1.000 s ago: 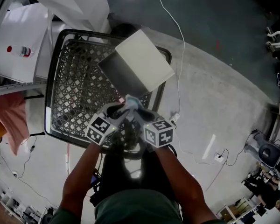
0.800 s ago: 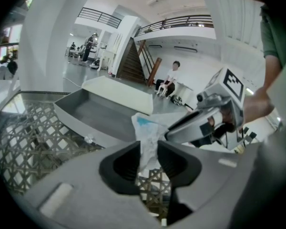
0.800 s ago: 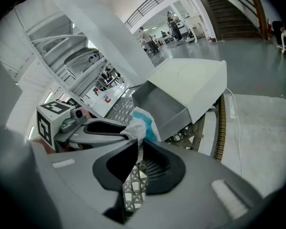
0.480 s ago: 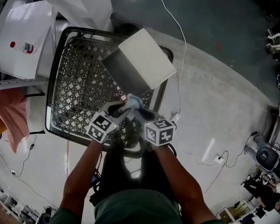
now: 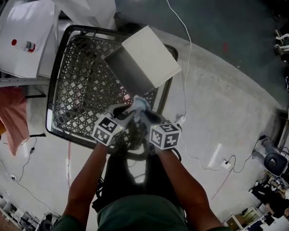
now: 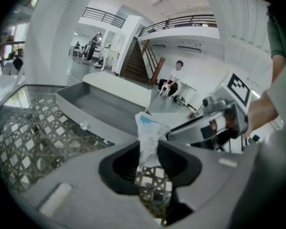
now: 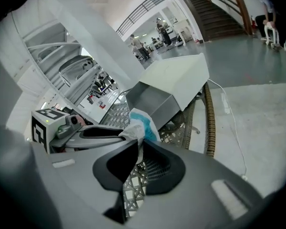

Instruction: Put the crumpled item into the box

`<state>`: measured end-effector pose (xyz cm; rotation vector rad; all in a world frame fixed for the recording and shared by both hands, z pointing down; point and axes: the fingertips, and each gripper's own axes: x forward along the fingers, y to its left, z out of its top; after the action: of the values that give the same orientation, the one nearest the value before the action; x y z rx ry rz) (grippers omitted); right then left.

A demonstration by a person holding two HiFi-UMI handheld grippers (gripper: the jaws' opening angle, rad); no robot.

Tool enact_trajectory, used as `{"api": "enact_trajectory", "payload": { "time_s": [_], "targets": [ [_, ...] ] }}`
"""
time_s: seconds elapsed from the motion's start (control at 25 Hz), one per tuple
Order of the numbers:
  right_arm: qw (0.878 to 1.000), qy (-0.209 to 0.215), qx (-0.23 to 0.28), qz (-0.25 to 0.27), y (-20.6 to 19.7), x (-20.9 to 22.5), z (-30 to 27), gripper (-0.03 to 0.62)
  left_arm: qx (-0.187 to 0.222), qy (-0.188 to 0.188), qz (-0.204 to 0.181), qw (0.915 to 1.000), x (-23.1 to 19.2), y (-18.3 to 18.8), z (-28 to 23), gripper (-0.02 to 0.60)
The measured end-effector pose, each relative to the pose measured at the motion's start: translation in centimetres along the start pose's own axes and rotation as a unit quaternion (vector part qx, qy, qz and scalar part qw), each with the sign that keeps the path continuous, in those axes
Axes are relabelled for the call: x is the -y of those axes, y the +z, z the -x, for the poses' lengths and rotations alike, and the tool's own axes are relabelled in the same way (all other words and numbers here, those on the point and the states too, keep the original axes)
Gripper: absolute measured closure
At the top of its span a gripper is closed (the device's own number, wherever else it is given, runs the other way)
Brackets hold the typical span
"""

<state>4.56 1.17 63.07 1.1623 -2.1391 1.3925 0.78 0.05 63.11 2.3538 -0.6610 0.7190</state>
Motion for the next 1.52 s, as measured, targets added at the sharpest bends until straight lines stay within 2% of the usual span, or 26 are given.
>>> {"api": "enact_trajectory", "payload": {
  "time_s": [0.12, 0.32, 0.6, 0.84, 1.04, 1.16, 1.28, 1.44, 1.52],
  "targets": [
    [1.000, 0.003, 0.019, -0.022, -0.2, 0.1, 0.2, 0.559, 0.003, 0.008, 0.002, 1.0000, 0.2, 0.0, 0.0, 0.457],
    [0.998, 0.010, 0.053, -0.023, 0.4, -0.1, 0.6, 0.559, 0.022, 0.039, 0.014, 0.9989, -0.2, 0.6, 0.4, 0.431],
    [0.997, 0.018, 0.063, -0.043, 1.6, -0.4, -0.1, 0.556, 0.055, 0.080, 0.026, 0.9949, -1.7, 1.7, 1.3, 0.382],
    [0.993, 0.020, 0.071, -0.092, 2.9, -0.3, -1.1, 0.549, 0.078, 0.092, 0.065, 0.9905, -3.4, 2.7, 2.2, 0.357],
    [0.987, 0.033, 0.091, -0.131, 4.3, -0.4, -1.5, 0.531, 0.095, 0.102, 0.079, 0.9870, -4.6, 3.9, 3.3, 0.357],
    [0.981, 0.041, 0.113, -0.151, 5.4, -0.9, -1.2, 0.499, 0.100, 0.105, 0.071, 0.9869, -4.8, 4.7, 4.2, 0.357],
    [0.973, 0.046, 0.140, -0.175, 6.5, -0.8, -1.0, 0.496, 0.105, 0.103, 0.072, 0.9864, -5.0, 5.3, 5.0, 0.359],
    [0.969, 0.052, 0.154, -0.185, 8.2, -0.5, -1.5, 0.496, 0.106, 0.052, 0.136, 0.9836, -4.9, 5.4, 2.8, 0.363],
    [0.969, 0.053, 0.151, -0.189, 8.8, -0.4, -2.4, 0.496, 0.109, 0.045, 0.144, 0.9826, -4.9, 6.1, 1.9, 0.362]
  ]
}}
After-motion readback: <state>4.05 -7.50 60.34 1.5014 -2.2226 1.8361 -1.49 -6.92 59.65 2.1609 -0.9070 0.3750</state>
